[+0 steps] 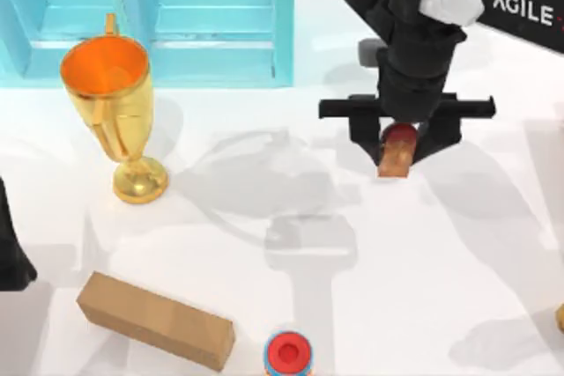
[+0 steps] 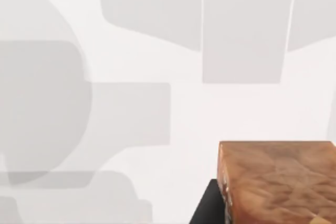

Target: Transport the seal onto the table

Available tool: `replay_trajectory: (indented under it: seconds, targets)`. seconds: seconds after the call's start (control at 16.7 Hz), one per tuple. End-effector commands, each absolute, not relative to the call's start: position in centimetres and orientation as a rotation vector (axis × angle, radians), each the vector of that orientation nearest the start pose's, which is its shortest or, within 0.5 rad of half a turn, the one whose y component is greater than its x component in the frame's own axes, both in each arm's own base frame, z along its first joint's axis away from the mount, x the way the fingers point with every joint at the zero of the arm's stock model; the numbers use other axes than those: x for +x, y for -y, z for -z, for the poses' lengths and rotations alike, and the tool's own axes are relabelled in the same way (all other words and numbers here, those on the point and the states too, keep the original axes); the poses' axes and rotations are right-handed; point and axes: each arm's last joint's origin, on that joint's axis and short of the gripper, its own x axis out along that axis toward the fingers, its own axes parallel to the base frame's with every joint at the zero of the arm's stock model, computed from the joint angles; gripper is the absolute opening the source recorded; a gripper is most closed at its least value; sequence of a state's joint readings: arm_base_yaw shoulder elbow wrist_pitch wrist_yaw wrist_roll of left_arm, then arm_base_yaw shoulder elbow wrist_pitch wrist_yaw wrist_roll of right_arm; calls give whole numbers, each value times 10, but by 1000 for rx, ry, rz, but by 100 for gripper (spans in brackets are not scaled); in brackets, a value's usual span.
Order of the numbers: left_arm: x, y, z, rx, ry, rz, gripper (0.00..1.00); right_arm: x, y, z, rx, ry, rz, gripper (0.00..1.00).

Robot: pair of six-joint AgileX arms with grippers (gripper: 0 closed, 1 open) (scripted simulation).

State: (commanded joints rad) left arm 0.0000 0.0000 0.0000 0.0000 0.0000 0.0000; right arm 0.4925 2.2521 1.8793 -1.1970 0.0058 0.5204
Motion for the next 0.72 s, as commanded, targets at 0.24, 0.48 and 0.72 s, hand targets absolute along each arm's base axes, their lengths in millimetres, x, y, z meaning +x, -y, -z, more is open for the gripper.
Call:
replay_trajectory:
  seconds: [0.24,0.48,0.72]
  targets:
    - [106,1,-160,0,0,0,100,388,-212,-168,16,-1573,19,0]
    - [106,1,-160,0,0,0,100,388,-213,-141,14,-1570,16,0]
    - [106,1,-160,0,0,0,100,387,-214,-128,13,-1569,15,0]
